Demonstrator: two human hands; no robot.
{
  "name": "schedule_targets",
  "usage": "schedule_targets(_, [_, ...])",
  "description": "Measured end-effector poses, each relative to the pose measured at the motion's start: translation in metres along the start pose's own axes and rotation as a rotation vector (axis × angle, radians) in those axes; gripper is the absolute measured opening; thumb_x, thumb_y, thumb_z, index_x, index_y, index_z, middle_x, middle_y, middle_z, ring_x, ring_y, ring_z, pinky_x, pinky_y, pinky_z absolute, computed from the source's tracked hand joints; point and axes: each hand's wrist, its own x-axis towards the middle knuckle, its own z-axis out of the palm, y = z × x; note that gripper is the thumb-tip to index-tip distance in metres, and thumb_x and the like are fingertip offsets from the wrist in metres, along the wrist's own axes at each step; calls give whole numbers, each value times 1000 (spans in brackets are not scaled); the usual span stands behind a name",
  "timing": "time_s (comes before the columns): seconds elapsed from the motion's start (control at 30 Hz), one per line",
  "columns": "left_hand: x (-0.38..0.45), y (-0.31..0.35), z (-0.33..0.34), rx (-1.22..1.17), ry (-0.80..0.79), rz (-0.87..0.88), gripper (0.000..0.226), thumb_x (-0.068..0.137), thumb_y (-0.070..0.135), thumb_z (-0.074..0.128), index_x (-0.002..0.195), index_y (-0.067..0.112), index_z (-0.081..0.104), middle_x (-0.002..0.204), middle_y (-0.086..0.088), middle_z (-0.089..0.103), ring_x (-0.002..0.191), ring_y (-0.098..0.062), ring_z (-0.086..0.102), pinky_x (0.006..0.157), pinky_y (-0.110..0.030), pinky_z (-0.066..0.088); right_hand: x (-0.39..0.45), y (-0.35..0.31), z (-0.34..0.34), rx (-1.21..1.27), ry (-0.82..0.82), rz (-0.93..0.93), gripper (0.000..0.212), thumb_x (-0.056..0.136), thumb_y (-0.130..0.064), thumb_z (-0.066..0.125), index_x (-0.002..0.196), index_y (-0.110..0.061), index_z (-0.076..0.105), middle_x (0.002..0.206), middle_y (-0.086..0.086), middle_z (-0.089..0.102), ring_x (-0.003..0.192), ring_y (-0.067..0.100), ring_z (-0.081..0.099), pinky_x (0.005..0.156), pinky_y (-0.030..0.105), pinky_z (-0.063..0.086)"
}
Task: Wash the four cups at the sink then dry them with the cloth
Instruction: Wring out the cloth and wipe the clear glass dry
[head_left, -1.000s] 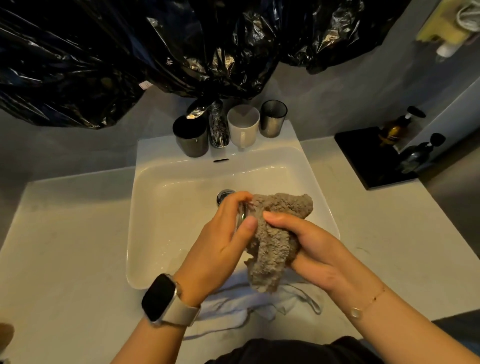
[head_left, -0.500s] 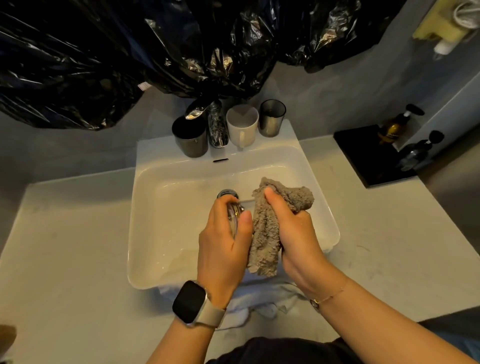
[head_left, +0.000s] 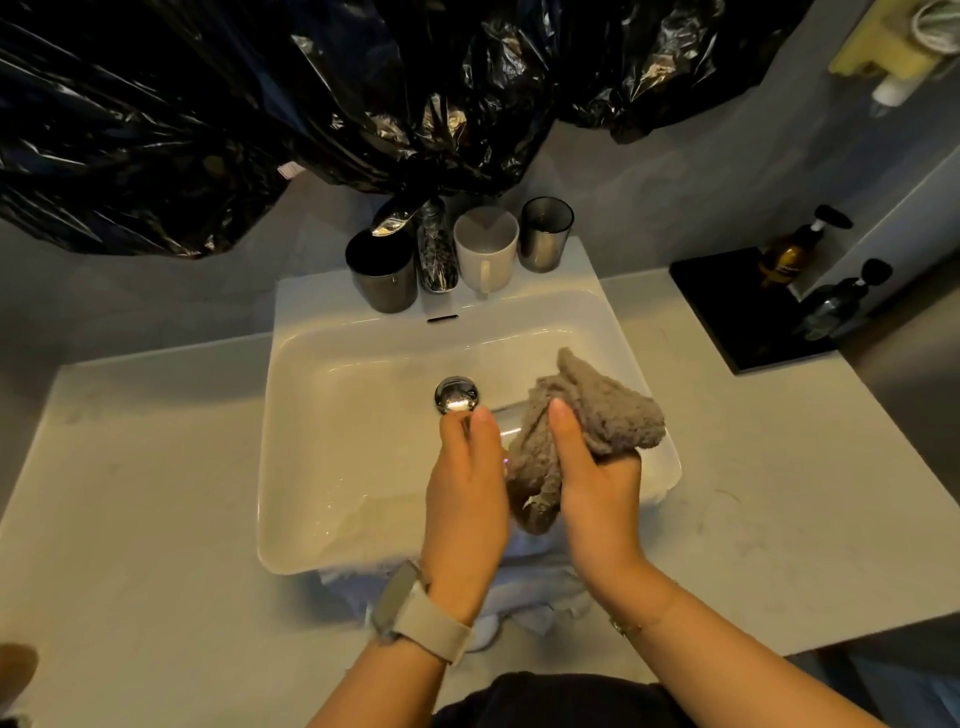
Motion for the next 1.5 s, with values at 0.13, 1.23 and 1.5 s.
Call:
schedule_targets(0.13, [-1,-7,1,73,21,144,50,89,64,23,103,24,49,79,-2,62,69,-20,58,68,-43,48,9,2,-5,-176,-21,-52,20,83,-39,62,92,-22,68,89,-14,73,95,3,68,82,16,52])
schedule_targets(1.23, [26,-28,-36,-707,-295,-591,50,99,50,37,92,5,57,77,-18,63,41,-13,30,39,-15,19,53,-26,-26,-647,-720,-282,45,78,0,76,104,-34,60,93,-35,62,90,-22,56,78,0,40])
schedule_targets(1.5, [28,-38,-40,-738,-276,-584,48,97,49,37,98,5,57,91,-21,54,42,-13,25,35,-14,19,56,-35,-20,-537,-877,194,33,94,-57,37,108,-39,60,115,-20,66,110,-3,59,99,16,42])
